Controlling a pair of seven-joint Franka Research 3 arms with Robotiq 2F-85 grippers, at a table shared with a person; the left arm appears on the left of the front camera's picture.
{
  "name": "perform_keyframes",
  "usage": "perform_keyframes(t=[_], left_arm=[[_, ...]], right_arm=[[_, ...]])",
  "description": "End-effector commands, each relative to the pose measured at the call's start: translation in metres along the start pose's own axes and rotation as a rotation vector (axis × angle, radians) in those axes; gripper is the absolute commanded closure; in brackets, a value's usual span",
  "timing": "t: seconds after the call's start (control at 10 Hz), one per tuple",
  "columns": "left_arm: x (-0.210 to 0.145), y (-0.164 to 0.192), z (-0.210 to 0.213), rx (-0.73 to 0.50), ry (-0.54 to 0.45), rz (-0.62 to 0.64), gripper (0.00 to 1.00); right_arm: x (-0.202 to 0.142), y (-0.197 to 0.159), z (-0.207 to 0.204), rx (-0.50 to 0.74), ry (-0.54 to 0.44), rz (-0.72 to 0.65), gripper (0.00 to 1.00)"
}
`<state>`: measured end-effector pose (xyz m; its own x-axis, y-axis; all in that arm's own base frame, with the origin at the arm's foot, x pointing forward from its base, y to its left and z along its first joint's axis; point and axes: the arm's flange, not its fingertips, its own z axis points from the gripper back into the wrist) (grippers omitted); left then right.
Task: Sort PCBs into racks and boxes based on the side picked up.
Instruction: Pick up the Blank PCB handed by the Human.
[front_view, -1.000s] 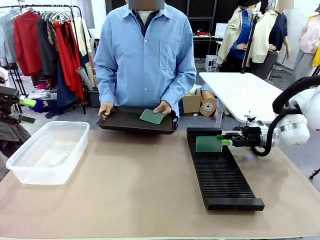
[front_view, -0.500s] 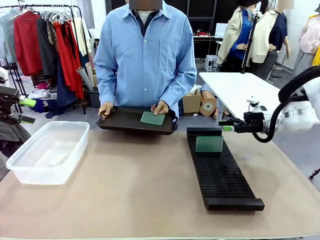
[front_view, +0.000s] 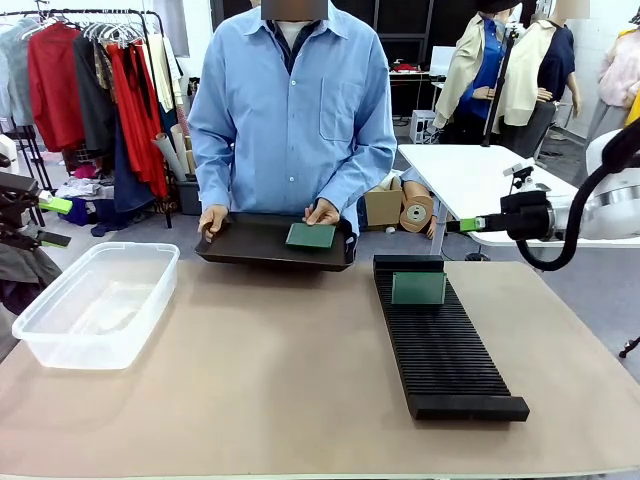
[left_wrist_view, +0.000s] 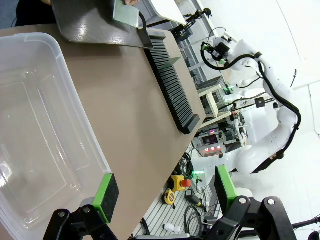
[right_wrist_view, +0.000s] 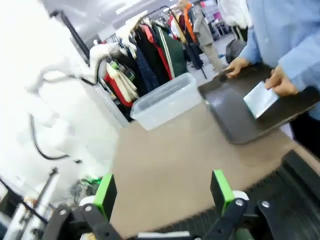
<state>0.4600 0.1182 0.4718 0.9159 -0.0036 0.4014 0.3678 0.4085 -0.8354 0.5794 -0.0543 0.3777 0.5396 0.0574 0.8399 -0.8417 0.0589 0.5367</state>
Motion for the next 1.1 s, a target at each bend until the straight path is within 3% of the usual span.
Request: perform_keyframes(t=[0.0,0.2,0.5,0.9,1.0], left_arm=[[-0.001,-0.001,0.000,0.006,0.002,-0.003,0.00],[-0.001,-0.001,0.000,0.006,0.002,-0.003,0.00],[-0.001,-0.001,0.000,0.006,0.002,-0.003,0.00],[-0.001,-0.001,0.000,0.006,0.002,-0.003,0.00],[-0.001,-0.001,0.000,0.006,0.002,-0.003,0.00]], right_arm=[[0.001,0.034,-0.001,-0.010,0.010,-0.243,0.00],[-0.007,0.058,-0.002,-0.038,0.023,-0.502,0.00],[-0.021,0.076,-0.003,-0.082,-0.002,-0.699,0.00],[-0.024,0.086,-0.008,-0.063,-0.014,-0.731,0.00],[-0.029,0.076,-0.004,-0.057,-0.014,-0.704,0.00]])
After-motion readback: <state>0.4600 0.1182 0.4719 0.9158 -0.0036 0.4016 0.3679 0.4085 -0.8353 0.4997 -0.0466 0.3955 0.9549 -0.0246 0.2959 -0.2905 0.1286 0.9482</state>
